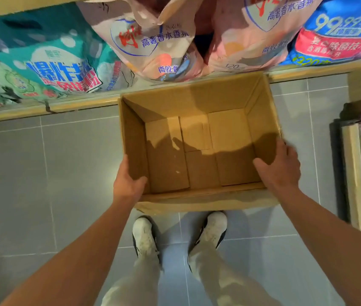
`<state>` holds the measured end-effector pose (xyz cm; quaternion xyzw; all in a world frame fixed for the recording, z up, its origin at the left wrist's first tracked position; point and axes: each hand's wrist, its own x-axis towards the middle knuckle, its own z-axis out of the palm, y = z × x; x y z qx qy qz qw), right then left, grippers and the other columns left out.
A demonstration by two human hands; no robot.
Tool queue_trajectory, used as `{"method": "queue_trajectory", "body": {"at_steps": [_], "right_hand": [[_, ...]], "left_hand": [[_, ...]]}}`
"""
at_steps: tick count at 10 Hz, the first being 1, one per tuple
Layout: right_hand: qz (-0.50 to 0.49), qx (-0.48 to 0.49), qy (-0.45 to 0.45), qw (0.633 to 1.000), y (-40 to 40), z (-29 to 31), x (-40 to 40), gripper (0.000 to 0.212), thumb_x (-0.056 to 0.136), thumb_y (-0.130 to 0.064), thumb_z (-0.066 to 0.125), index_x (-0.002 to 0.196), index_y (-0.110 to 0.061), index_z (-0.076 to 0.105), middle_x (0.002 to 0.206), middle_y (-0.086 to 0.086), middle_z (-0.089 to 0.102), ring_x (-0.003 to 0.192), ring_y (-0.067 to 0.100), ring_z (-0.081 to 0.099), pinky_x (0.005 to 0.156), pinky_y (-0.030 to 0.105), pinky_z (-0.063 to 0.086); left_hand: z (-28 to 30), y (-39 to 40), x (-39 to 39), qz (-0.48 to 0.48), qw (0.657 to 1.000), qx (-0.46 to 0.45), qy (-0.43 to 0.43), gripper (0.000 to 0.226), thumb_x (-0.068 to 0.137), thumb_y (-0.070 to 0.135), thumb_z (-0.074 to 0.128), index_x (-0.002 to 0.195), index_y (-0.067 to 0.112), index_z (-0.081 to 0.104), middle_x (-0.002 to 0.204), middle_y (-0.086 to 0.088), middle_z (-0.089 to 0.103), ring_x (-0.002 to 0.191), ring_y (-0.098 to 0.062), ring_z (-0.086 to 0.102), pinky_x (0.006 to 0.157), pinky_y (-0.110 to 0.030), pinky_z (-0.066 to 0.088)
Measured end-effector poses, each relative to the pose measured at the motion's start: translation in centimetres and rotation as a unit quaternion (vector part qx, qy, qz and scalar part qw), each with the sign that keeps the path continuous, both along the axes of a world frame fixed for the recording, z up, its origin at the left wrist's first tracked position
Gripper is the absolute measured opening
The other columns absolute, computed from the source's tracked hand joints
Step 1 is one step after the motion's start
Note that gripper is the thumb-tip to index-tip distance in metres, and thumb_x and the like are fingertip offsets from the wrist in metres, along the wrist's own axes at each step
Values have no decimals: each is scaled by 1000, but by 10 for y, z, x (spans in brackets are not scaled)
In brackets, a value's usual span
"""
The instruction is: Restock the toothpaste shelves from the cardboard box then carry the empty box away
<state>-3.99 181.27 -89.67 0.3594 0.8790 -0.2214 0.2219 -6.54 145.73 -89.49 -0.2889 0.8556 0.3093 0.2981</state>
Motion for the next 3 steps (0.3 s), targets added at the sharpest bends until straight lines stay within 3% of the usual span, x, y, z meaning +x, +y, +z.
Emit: {"method": "queue_trajectory", "body": {"at_steps": [1, 2, 3], "right_hand": [[52, -22, -26, 998, -23, 19, 5, 83, 80, -47, 60, 150, -28, 19, 156, 3, 21, 141, 32, 26, 110, 57, 32], [85, -56, -20, 995, -57, 53, 15, 79, 81, -46, 58, 149, -25, 24, 153, 3, 28, 140, 29, 30, 113, 50, 31], [99, -75, 6, 992, -95, 104, 17, 76, 82, -40, 59, 149, -22, 28, 150, 4, 33, 138, 26, 32, 114, 46, 30]], "left_hand": [[19, 2, -2, 6, 999, 27, -18, 80, 88, 28, 64, 153, 37, 17, 134, 10, 48, 116, -23, 56, 99, -45, 50], [53, 8, 0, -21, 999, 45, -6, 73, 94, 32, 60, 154, 31, 19, 155, 3, 35, 140, -25, 36, 111, -45, 37], [107, 15, 1, -48, 997, 63, 17, 71, 96, 32, 58, 155, 25, 19, 157, -1, 30, 144, -23, 30, 112, -38, 32]]}}
